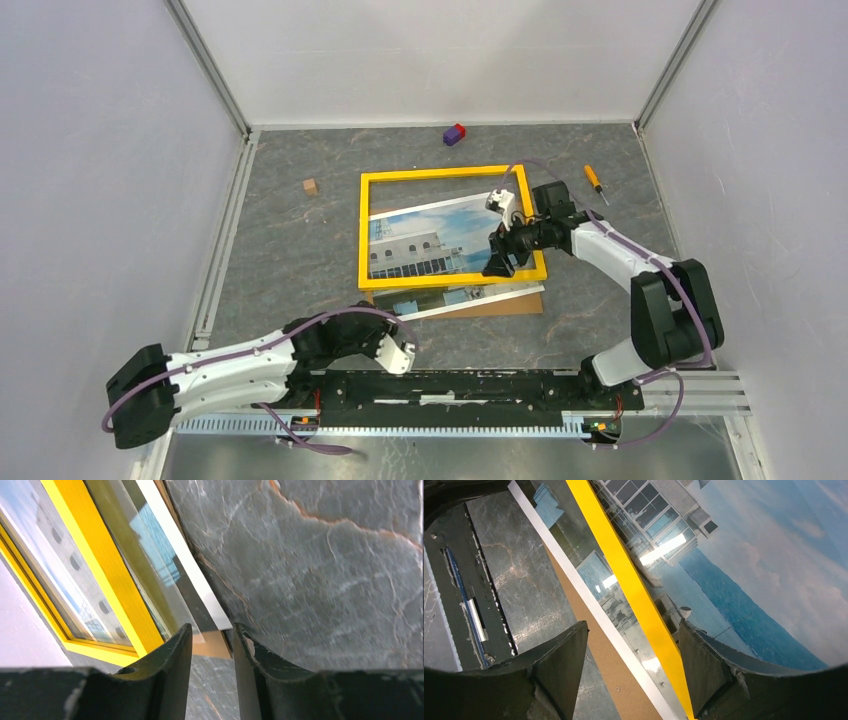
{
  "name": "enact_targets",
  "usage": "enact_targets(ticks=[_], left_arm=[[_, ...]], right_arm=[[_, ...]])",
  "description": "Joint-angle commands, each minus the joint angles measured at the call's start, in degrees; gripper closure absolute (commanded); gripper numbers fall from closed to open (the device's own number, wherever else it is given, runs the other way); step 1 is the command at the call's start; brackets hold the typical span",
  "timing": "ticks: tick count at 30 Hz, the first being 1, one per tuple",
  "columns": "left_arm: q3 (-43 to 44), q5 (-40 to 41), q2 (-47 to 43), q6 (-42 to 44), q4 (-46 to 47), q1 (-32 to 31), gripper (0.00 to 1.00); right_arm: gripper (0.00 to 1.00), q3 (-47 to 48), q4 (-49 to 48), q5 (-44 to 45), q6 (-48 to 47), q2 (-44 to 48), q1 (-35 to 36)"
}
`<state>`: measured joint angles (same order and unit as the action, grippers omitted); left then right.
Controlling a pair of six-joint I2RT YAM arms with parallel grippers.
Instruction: Take the photo out of the frame
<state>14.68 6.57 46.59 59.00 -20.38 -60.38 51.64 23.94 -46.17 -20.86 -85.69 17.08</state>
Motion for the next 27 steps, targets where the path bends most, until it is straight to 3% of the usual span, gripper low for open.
enact_targets(ticks=[1,12,21,27], left_arm=[[-1.70,1.00,4.40,0.62,8.39,-2.27,0.58],[-1.60,2.51,2.92,-1.99,10.77,-3.58,0.66],[3.30,3.93,7.91,-8.38,11.86,-3.52,0.93],[4.43,5.89,9.88,-9.56,13.72,-3.52,0.91]], right_arm=[[0.29,1.95,-3.08,2.22,-0.32,-2.99,1.40],[0.42,3.93,-3.92,6.87,1.70,-14.48,6.39],[0.43,4.10,-3.47,7.92,1.64,-16.41,7.85],[0.43,4.26,-3.16,7.34,1.43,-16.70,7.96]])
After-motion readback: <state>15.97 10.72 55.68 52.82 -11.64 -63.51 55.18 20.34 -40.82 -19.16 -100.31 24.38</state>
